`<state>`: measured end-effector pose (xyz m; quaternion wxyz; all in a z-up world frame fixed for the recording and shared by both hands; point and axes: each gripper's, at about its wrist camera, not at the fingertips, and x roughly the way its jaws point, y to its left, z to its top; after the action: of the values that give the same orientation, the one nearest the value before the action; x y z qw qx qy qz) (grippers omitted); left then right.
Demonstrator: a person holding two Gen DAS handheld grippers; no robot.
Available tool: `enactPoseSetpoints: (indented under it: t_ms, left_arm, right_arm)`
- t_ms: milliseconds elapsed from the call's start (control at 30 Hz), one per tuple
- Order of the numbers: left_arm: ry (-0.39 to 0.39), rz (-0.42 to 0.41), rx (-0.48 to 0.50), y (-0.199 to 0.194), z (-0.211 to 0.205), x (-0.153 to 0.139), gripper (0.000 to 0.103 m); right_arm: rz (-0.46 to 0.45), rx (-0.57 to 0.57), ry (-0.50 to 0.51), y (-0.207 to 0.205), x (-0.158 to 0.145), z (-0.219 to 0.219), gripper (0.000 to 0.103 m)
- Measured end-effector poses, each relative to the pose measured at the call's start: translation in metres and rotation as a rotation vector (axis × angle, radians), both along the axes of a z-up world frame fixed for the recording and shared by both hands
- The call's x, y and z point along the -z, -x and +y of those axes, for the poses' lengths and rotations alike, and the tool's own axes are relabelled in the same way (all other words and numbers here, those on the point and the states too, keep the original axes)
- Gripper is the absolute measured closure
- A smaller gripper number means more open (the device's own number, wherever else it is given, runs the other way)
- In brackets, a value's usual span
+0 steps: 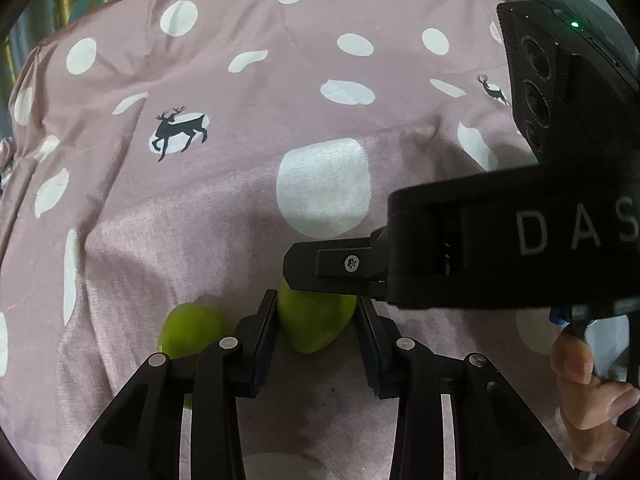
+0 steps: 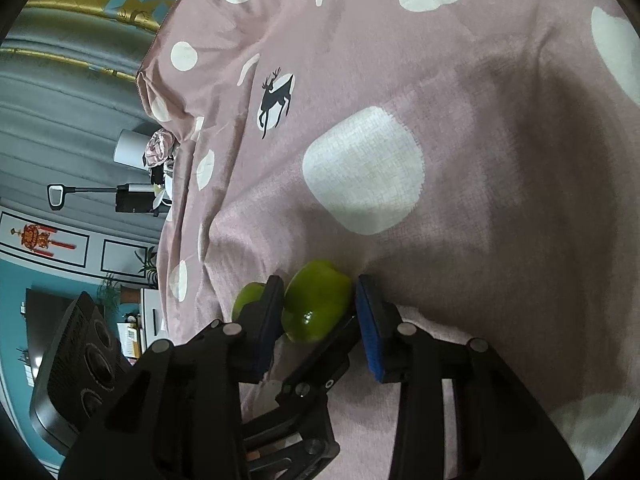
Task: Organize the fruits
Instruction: 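Lift the green fruit between both tools and carry it over the teal bowl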
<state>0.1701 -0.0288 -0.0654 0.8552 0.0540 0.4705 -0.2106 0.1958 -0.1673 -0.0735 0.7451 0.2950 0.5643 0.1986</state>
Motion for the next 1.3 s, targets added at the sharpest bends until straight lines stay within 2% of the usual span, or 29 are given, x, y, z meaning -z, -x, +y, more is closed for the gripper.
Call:
enactPoseSetpoints:
  t_ms: [100, 300, 433, 633, 933, 1300]
  left_arm:
    - [0.026, 0.0, -0.001, 0.003, 0.004, -0.006, 0.066]
    - [0.06, -0.094, 0.013, 0.024, 0.001, -0.031, 0.066]
    - [0.106, -0.122, 0.023, 0.035, 0.0, -0.048, 0.066]
    - [0.098, -0.163, 0.048, 0.053, -0.015, -0.066, 0.066]
    - [0.107, -0.219, 0.126, 0.071, -0.057, -0.091, 0.066]
    - [0.115, -0.266, 0.251, 0.098, -0.134, -0.11, 0.066]
  right_arm:
    - [-0.002, -0.006, -0.017, 0.002, -0.002, -0.003, 0.067]
    - [-0.076, -0.005, -0.04, 0.017, -0.03, -0.011, 0.067]
    - [-0.112, -0.002, -0.064, 0.03, -0.047, -0.021, 0.069]
    - [-0.158, 0.009, -0.087, 0.049, -0.067, -0.035, 0.069]
    - [-0.214, 0.068, -0.09, 0.076, -0.096, -0.077, 0.069]
    - [-0.253, 0.207, -0.101, 0.116, -0.117, -0.151, 0.069]
